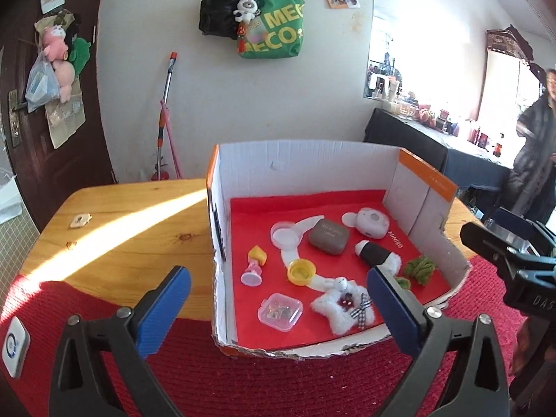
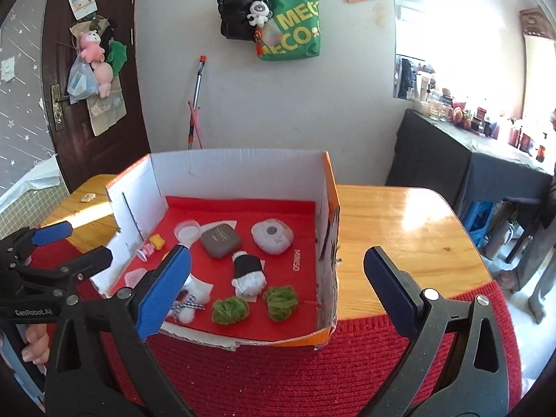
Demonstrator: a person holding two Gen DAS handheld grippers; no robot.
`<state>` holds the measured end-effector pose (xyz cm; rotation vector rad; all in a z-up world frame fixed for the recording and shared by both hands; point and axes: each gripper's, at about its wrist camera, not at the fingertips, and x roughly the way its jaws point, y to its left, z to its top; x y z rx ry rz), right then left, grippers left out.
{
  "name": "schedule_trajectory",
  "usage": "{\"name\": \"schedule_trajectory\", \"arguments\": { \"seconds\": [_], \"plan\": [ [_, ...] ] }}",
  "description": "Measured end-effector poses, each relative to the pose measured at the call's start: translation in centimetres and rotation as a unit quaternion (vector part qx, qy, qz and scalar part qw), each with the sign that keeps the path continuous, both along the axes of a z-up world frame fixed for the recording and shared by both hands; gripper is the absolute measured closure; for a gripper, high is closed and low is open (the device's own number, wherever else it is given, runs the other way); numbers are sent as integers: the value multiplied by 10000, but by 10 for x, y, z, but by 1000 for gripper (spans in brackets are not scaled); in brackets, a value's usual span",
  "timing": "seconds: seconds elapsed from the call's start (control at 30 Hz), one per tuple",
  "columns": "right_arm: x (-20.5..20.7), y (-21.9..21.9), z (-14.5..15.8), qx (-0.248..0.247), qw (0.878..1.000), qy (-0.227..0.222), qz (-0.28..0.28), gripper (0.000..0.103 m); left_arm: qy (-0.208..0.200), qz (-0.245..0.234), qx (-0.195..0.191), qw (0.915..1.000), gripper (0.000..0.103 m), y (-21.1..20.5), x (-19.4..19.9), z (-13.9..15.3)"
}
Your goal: Organize objects
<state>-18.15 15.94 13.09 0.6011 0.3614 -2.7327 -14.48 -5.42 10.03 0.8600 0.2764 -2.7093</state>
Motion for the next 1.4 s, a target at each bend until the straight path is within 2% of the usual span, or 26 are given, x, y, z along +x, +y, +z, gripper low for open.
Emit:
{"name": "schedule_trajectory", "arguments": {
  "seconds": [0.27,0.5,0.83,1.4],
  "plan": [
    [-17,-4,-33,109,9998,-116,-86,2,-7,128,116,9999,0,-4,-8,-24],
    [-25,-2,-44,83,9997,-166,-181,2,39,147,-114,9998,0,0,-11,-34],
    [-31,0,-53,141,9994,-248,-208,2,40,162,-227,9996,0,3,-14,-41],
    [-33,-1,-54,267,9989,-333,-190,2,-79,215,-77,9997,0,-3,-17,-45]
  ]
}}
